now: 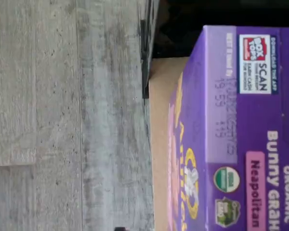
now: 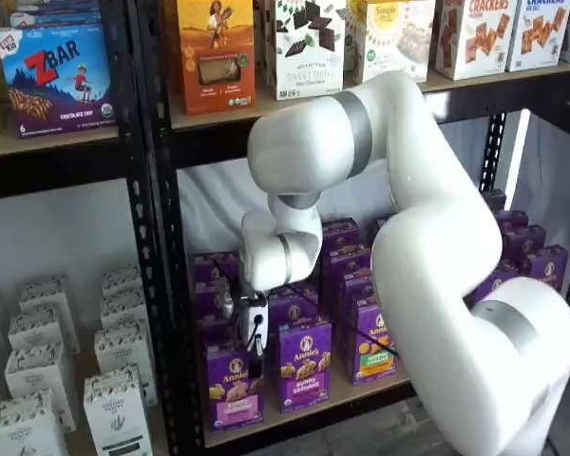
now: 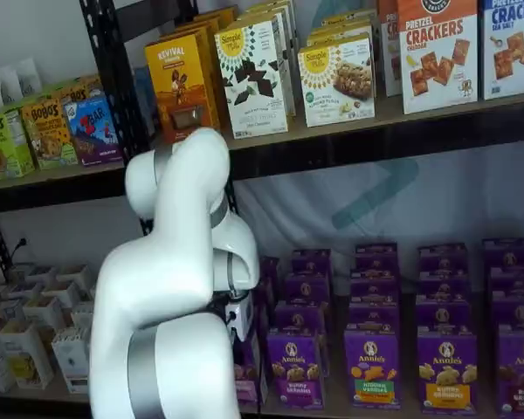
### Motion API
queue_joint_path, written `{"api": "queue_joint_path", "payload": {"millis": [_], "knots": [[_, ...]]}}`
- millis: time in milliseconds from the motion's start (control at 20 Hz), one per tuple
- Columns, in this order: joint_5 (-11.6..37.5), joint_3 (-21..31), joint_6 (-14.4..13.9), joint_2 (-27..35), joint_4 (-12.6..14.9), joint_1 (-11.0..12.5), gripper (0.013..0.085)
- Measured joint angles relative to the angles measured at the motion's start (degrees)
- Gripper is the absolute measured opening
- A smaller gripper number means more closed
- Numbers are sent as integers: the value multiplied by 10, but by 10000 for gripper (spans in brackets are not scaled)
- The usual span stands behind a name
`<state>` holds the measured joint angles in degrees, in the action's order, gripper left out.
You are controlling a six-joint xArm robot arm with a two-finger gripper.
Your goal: Pick up the purple box with a pink patch in the middle, on the bottom shelf, the first box from the left
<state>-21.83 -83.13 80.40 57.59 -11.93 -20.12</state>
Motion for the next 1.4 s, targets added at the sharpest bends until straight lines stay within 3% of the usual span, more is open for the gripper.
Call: {"api": "queue_joint_path", "payload": {"millis": [650, 750, 1000, 1100, 1400], "knots": [[-16, -31, -15, 25, 13, -3, 850], [-14, -32, -19, 26, 15, -4, 770], [-9, -31, -23, 27, 20, -5, 690], [-10, -31, -25, 27, 22, -4, 610], [-14, -32, -28, 28, 25, -4, 610]]}}
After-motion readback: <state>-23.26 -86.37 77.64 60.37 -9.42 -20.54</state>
